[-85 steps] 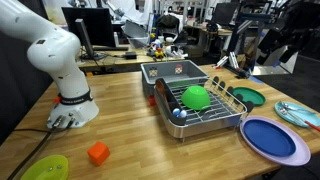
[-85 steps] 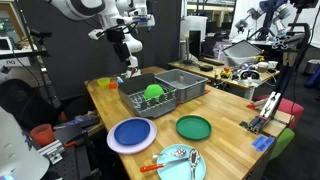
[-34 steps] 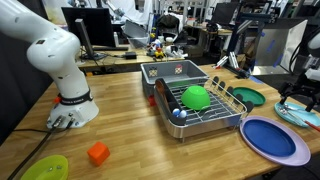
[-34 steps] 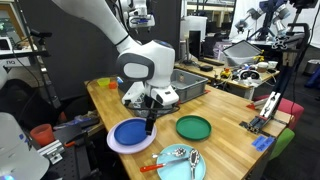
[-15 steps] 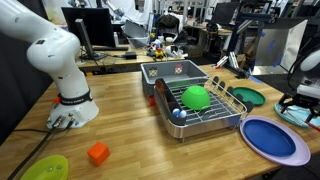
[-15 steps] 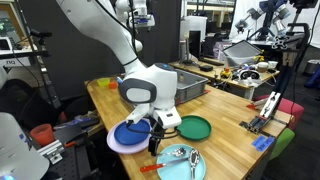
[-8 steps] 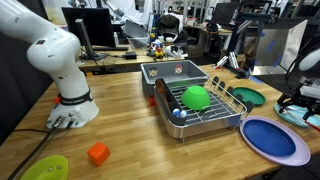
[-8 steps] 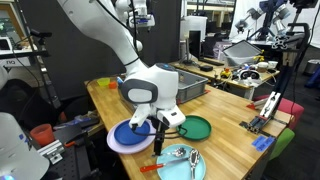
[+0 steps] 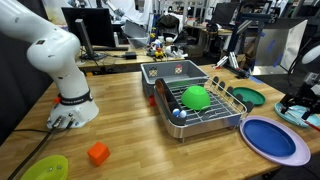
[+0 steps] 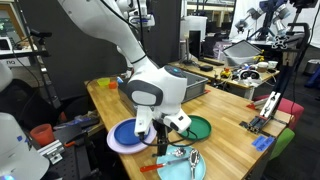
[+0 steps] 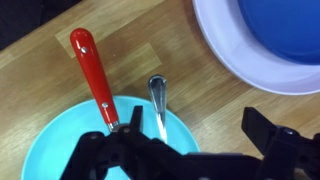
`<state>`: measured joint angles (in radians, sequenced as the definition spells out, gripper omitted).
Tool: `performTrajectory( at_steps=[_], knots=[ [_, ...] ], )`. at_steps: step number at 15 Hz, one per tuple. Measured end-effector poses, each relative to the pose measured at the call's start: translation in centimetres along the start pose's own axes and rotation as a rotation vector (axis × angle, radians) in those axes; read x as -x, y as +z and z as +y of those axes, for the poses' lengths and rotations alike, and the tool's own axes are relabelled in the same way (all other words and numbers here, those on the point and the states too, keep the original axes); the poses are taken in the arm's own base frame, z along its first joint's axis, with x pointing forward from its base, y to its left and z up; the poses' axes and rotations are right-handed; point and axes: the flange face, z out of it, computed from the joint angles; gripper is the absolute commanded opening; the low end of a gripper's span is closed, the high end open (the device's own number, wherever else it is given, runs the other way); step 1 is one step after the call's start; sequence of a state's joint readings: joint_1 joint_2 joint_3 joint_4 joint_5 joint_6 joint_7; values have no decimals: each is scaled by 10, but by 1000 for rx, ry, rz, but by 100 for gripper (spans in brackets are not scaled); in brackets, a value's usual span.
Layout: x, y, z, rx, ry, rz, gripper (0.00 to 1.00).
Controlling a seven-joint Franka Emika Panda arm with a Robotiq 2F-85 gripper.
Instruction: Put the spoon on the light blue plate on the dark blue plate
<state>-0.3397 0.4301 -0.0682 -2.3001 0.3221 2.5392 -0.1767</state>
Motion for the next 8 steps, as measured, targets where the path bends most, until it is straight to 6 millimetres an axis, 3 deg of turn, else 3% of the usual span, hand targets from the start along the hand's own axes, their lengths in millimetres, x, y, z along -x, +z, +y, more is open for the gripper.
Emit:
performTrajectory(
  at_steps=[8],
  knots=[
    [2,6,-1,-64,-153,-162,100]
  ],
)
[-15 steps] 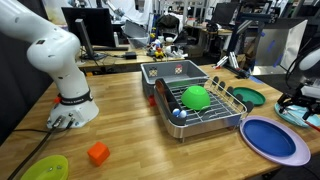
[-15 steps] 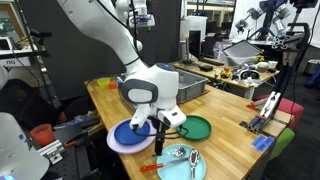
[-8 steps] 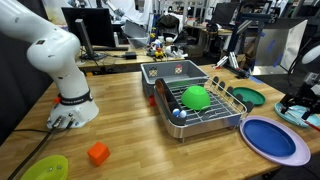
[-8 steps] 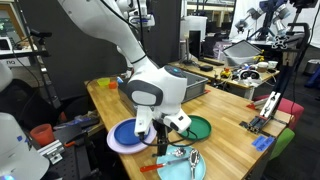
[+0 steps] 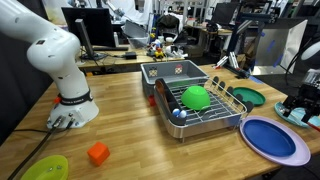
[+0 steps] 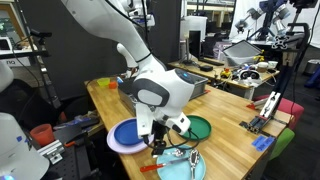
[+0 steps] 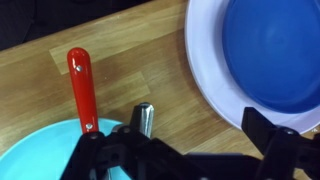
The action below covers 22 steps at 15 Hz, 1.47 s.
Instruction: Put the spoon on the light blue plate on the dark blue plate
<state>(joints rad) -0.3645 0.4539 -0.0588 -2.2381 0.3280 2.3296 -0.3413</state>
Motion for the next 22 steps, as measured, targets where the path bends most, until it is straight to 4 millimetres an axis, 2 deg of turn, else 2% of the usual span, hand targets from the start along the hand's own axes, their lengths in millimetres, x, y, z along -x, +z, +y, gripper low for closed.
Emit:
performTrajectory(
  at_steps=[7,12,17,22],
  knots=[
    [1,21,5,7,-8,-60,100],
    [-4,13,13,12,5,-40,100],
    [-9,2,13,13,3,-15,100],
    [-9,2,18,16,25,-13,100]
  ],
)
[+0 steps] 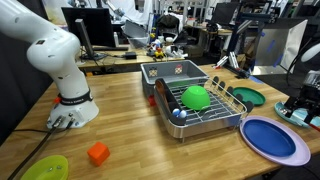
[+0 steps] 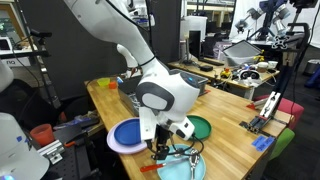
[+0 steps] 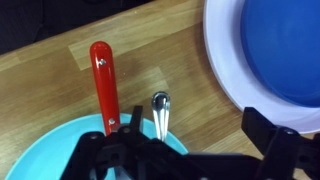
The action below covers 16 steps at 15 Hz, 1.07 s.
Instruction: Put the spoon on the light blue plate on the dark blue plate
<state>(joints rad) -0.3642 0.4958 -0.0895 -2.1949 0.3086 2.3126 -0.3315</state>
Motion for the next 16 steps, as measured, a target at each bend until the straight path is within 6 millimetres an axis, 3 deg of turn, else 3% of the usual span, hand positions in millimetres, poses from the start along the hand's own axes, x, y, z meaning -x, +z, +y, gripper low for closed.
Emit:
performTrajectory(
  at_steps=[7,9,11,16],
  knots=[
    [0,4,7,4,34,-3,100],
    [0,4,7,4,39,-3,84],
    [0,4,7,4,44,-3,75],
    [0,5,5,6,58,-3,75]
  ],
)
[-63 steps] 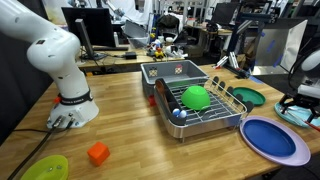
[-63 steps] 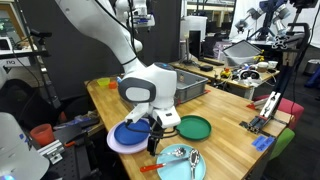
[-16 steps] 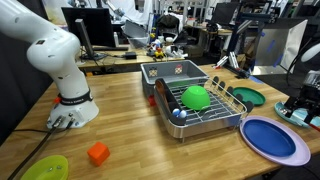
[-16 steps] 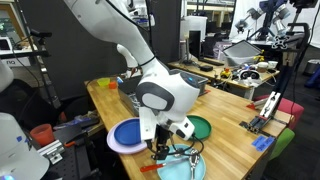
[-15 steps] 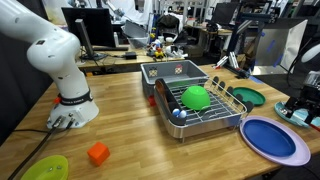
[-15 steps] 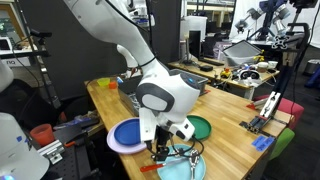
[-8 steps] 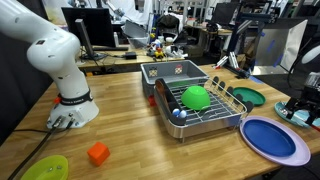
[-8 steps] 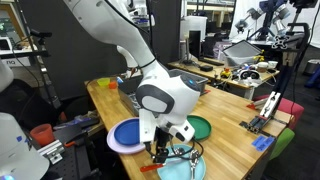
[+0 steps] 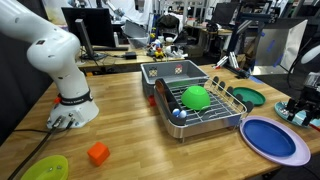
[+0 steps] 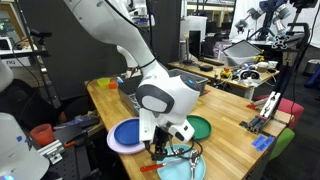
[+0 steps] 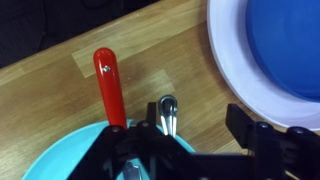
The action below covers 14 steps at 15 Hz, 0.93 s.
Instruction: Put the spoon on the light blue plate on the dark blue plate
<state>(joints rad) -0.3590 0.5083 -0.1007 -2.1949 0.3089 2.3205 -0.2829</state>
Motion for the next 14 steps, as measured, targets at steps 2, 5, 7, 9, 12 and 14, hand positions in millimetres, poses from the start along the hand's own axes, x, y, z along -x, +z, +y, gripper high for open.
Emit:
performTrajectory(
  at_steps=[2,5,7,9,12,14],
  knots=[
    [0,1,-2,1,5,-1,76],
    [0,2,-4,3,12,-4,69],
    [0,2,-4,3,16,-5,49],
    [0,2,-4,3,21,-5,44],
    [-1,2,-4,4,30,-3,36],
    [-2,0,-3,4,37,0,37]
  ],
)
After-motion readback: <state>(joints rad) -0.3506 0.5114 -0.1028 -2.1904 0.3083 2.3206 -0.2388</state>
